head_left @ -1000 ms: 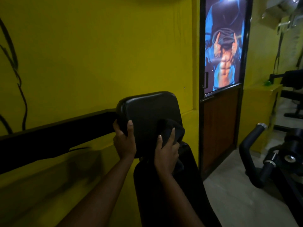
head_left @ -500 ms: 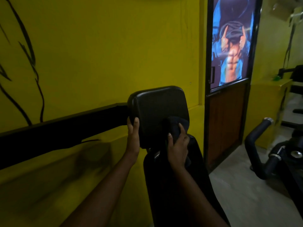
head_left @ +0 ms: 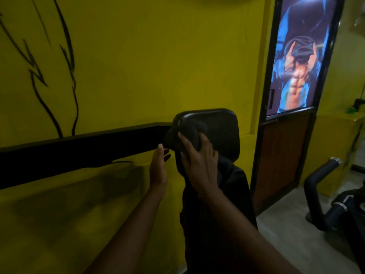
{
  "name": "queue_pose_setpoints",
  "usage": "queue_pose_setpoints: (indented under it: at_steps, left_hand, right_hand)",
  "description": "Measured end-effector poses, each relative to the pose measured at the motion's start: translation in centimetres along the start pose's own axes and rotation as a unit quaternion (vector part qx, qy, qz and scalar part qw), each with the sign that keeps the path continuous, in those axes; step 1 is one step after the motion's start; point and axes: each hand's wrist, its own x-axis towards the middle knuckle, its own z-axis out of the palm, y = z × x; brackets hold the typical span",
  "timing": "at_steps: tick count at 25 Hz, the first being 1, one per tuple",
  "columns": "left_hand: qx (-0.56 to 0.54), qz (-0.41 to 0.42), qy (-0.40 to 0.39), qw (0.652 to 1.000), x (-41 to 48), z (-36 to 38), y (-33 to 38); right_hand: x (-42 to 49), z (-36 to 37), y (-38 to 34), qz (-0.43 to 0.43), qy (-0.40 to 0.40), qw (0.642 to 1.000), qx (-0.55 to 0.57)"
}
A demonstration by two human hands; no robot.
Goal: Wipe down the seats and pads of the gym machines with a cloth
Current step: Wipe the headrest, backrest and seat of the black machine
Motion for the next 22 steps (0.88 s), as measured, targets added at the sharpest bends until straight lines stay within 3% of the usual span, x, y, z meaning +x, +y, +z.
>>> queue_pose_setpoints:
  at_steps: [4,10,15,18,22]
  left_hand:
    - [-0.016,0.012,0.055,0.998,1.0,-0.1,0.4]
    - [-0.011,-0.037,0.07,0.997,0.1,-0.1,-1.8]
    - [0.041,-0.049,0.058,0.996,-4.2,-0.2,-3.1]
    - [0.051,-0.062,0.05,0.995,-8.9,0.1,-3.1]
    - [0.056,-0.087,0.027,0.994,-15.0,1.9,-3.1]
  right_hand:
    - [5.0,1.0,0.6,-0.108,-0.052,0.987,-0.105]
    - [-2.3,2.4,3.3,-0.203,-0.046,0.969,-0.133]
    - [-6.9,1.7,5.2,-0.169,-0.182,0.967,-0.059]
    - [-9.2,-1.8,6.9,-0.04,-0.295,0.955,0.008]
    - [-13.4,-7.4,9.1,0.087,-0.294,0.946,0.104]
